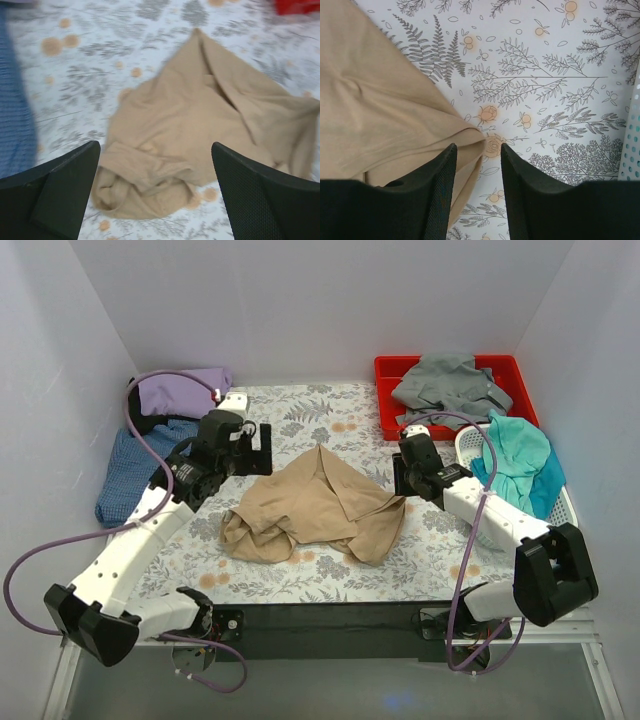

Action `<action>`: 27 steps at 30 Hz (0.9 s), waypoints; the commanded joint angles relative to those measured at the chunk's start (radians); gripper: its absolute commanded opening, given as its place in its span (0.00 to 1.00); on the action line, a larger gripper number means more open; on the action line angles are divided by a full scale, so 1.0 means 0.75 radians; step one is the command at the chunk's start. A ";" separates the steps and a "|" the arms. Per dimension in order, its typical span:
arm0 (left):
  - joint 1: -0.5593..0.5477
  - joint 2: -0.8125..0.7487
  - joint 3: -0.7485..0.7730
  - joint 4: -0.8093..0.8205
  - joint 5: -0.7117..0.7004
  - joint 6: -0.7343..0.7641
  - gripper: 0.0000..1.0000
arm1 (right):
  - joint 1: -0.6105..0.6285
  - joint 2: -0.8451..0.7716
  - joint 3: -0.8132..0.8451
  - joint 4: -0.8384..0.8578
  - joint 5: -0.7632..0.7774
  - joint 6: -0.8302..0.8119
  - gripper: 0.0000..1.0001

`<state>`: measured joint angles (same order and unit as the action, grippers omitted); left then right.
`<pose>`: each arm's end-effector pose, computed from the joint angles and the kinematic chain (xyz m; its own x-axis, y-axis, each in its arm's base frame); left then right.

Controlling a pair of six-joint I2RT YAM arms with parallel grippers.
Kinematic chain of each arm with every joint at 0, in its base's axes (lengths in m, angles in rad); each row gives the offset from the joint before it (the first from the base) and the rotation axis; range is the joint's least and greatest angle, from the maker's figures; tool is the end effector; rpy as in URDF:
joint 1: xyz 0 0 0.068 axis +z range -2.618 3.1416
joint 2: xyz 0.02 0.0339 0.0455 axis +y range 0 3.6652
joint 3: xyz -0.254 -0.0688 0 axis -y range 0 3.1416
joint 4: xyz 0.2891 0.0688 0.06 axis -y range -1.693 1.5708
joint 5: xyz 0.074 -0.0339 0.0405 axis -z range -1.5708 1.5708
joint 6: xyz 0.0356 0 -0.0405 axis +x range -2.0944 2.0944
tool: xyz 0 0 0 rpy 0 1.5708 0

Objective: Fold and stack the t-shirts
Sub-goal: Flatten the tshirt out

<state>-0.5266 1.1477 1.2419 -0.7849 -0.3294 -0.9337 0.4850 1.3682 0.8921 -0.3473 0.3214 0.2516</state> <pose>0.2486 -0.1312 0.3634 -0.5366 -0.5678 -0.6242 -0.2880 0.8185 -0.4970 0.2942 0.1423 0.2041 -0.6913 -0.0973 -0.7160 -0.0829 0.9950 -0.0552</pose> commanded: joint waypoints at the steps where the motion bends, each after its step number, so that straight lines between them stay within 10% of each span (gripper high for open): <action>1: -0.001 0.114 0.032 0.104 0.578 0.026 0.93 | 0.000 -0.047 0.036 0.021 -0.087 0.041 0.47; 5: -0.036 0.237 -0.077 0.193 0.913 -0.001 0.93 | 0.000 -0.059 0.032 0.021 -0.099 0.047 0.48; 16: -0.226 0.419 -0.224 0.316 1.026 0.015 0.93 | -0.002 -0.047 0.032 0.023 -0.116 0.049 0.48; 27: -0.488 0.634 -0.255 0.355 0.401 0.292 0.93 | 0.000 -0.047 0.011 0.027 -0.116 0.049 0.48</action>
<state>-0.8722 1.6070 1.0718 -0.5541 0.1875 -0.7948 0.4854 1.3487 0.8921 -0.3473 0.2325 0.2852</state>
